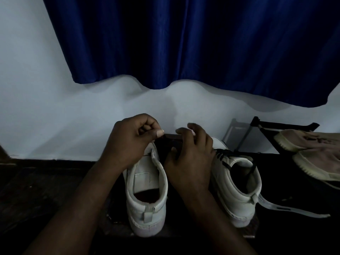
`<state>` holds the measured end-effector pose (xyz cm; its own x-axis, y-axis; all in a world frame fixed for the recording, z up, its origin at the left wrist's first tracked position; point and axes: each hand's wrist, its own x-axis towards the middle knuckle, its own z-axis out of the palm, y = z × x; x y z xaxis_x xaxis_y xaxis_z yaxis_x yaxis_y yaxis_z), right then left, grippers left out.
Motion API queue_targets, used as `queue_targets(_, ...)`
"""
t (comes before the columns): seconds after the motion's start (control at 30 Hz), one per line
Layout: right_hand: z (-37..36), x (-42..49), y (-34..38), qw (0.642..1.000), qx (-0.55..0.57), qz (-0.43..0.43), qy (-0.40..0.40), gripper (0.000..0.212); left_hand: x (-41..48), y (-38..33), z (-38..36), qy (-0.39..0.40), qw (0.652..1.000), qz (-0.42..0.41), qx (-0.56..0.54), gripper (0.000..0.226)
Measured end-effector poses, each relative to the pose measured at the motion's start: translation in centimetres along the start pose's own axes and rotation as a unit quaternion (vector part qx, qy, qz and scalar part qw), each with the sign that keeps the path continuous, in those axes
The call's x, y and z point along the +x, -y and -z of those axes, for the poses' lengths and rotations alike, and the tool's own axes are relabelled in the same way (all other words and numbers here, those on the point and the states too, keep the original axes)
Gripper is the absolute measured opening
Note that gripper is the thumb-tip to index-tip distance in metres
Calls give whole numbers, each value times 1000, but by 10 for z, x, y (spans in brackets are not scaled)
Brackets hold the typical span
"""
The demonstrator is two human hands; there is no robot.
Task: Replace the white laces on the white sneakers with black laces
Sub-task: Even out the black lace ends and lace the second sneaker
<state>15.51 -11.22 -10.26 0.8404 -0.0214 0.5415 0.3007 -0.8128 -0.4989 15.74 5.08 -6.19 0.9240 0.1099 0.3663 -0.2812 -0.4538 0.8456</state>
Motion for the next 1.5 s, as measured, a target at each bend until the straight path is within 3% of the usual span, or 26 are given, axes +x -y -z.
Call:
queue_targets(0.07,1,3,-4,994,102,22,-14,49,-1,0,0,37,999,4,-8,15)
queue_targets(0.17,-1,7,-4,948,309,-7,76,36,-1,0,-1,68,998,2,4,23)
queue_targets(0.23,-4,8,-3,922,374,-23,101,27,-1,1,-2,62,998,13,-1,22)
queue_targets(0.33,-7,11,-5,927,367,-24,75,12,-1,1,-3,40,998,45,12,20)
queue_targets(0.47,-5,18,-8,934,341,-25,100,3,-3,3,-4,30,996,81,10,18)
queue_targets(0.6,-10,19,-14,946,309,-64,81,12,-4,4,2,0,992,123,33,16)
queue_targets(0.7,-14,21,-16,919,354,-145,98,15,-4,4,6,56,982,162,82,30)
queue_targets(0.83,-22,23,-14,892,393,-185,127,21,-2,3,9,118,966,200,111,21)
queue_targets(1.07,-28,24,-14,906,356,-167,159,12,-2,5,13,110,962,236,77,23)
queue_targets(1.23,-25,25,-17,938,266,-122,185,24,-2,10,15,118,960,248,52,26)
queue_targets(1.37,-21,26,-17,935,261,-101,216,14,-3,12,14,118,960,250,43,24)
queue_targets(1.5,-20,25,-16,937,253,-82,226,10,-3,9,13,112,961,252,34,38)
